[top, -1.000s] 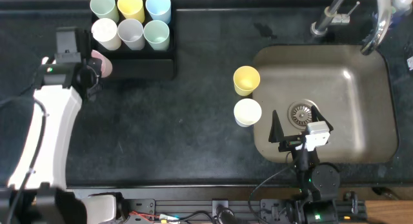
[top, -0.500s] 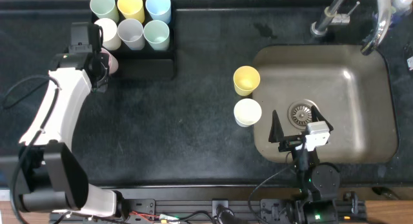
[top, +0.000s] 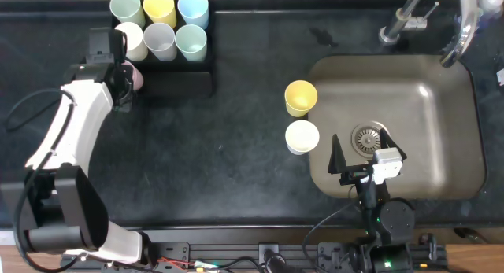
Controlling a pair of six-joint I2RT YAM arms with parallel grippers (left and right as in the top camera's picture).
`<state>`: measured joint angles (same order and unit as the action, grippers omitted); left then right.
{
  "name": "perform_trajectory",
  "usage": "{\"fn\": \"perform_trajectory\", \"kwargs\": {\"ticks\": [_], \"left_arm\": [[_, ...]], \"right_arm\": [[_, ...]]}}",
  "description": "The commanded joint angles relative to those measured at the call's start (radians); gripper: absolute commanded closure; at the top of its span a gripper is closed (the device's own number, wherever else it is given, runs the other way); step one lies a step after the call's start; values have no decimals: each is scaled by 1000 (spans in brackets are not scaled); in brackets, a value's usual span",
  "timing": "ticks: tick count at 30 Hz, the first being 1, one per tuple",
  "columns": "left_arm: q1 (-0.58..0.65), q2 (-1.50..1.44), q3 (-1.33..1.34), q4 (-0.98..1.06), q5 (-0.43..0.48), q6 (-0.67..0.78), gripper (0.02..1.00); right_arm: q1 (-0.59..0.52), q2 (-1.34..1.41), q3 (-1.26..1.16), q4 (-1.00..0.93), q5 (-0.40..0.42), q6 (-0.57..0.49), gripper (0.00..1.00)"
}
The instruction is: Store Cups
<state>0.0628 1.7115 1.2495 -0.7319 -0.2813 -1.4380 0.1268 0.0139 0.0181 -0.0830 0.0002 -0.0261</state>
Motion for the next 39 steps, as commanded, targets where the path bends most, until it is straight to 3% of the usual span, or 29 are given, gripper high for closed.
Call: {"fn": "perform_trajectory", "kwargs": {"ticks": [1,10,18,21,39], "left_arm": [[11,23,-6,2,-16,-10,982],[11,66,-6,5,3,-6,943],[11,64,-5,21,3,-6,669],[11,45,-5,24,3,-7,619],[11,-219,-5,13,-12,-6,603]], "right_arm": [[6,-10,-13,6,1,4,3],[5,-10,-13,6,1,4,3],[5,-10,-13,6,1,4,5],[5,-10,-13,6,1,4,5],[5,-10,-13,6,1,4,3]]}}
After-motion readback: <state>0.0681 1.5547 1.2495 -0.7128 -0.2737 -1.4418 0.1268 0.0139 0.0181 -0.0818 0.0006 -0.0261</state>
